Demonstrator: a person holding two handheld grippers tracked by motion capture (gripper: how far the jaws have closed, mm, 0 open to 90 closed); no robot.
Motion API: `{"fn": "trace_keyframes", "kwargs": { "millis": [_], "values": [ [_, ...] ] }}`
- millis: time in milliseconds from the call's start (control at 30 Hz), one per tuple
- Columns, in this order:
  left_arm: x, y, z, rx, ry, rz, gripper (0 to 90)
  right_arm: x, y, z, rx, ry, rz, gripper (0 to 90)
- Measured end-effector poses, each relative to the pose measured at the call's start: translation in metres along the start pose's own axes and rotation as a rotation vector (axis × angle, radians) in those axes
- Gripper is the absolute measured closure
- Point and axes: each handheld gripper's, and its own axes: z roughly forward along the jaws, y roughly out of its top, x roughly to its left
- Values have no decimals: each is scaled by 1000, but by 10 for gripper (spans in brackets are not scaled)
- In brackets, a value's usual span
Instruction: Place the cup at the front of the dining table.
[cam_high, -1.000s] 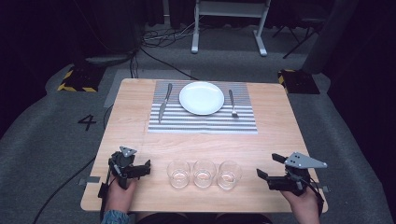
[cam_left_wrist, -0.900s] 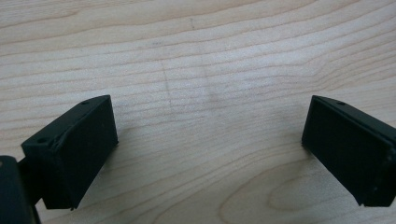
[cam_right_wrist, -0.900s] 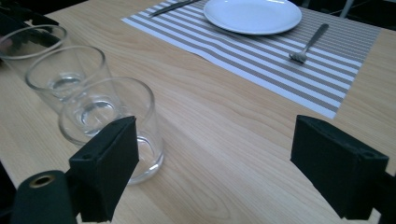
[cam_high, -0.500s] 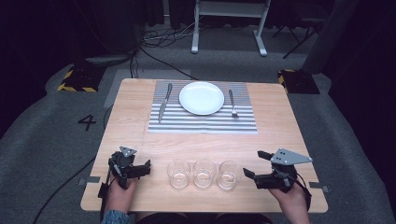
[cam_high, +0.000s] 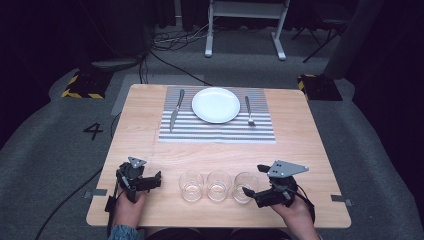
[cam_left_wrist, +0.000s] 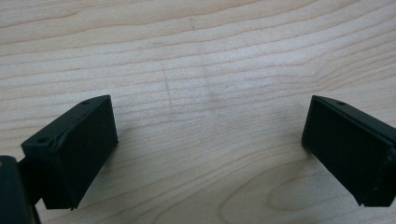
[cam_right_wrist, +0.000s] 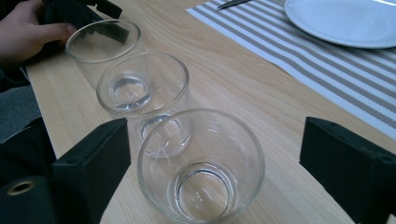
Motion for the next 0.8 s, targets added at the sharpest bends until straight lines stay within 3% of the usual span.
{"fn": "trace_keyframes", "kwargs": {
  "millis": [633, 733, 800],
  "values": [
    [0, 0, 0, 0, -1, 0, 35, 2, -17, 38, 121, 52, -7, 53],
    [0, 0, 0, 0, -1, 1, 35, 1, -21, 41, 133, 65, -2, 79],
    [0, 0, 0, 0, -1, 1, 35, 2, -22, 42, 135, 61, -5, 142]
  ]
}}
